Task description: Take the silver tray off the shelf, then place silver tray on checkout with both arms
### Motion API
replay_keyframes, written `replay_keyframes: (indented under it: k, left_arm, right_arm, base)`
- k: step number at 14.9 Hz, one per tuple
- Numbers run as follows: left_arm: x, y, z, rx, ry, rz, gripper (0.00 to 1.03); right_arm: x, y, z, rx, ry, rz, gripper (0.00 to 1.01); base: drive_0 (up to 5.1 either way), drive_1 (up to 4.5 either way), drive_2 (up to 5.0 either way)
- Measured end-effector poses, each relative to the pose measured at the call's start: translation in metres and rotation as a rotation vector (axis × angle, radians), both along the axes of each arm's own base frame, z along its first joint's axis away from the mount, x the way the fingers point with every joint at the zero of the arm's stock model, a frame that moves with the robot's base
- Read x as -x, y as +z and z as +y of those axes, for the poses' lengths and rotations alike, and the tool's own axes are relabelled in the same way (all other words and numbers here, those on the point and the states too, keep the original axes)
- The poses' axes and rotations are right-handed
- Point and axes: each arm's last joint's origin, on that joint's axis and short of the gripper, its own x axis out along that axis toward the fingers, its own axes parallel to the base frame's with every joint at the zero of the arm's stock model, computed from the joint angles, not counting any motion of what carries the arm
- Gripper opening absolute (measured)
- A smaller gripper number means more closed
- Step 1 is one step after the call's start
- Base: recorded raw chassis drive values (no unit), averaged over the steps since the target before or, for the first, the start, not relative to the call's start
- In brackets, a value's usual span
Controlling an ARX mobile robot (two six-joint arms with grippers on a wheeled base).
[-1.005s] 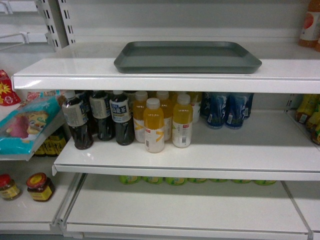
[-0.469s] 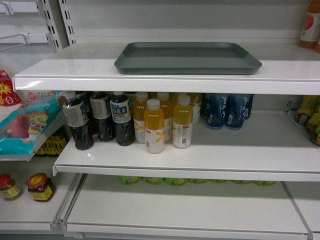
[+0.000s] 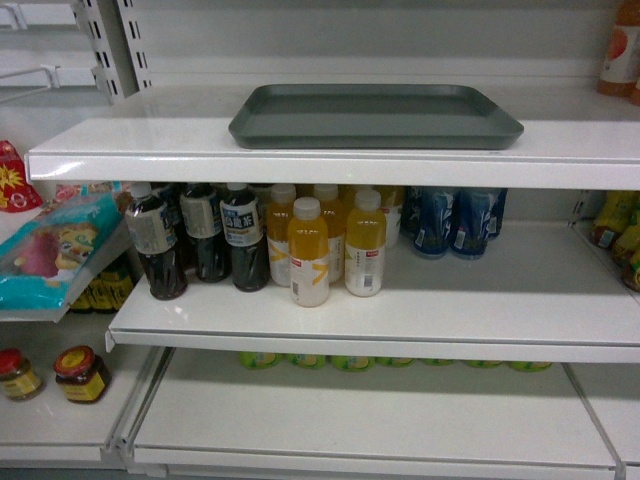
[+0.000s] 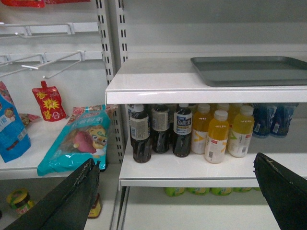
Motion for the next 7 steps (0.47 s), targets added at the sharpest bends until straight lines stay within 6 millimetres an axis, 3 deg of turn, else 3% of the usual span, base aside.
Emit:
replay_keyframes:
  k: [7]
  left_arm:
    - [0.0, 0.0, 0.0, 0.0, 0.0, 0.0, 0.98]
  right_arm:
    - [0.0, 0.0, 0.0, 0.0, 0.0, 0.0, 0.98]
  base:
    - [0.0, 0.0, 0.0]
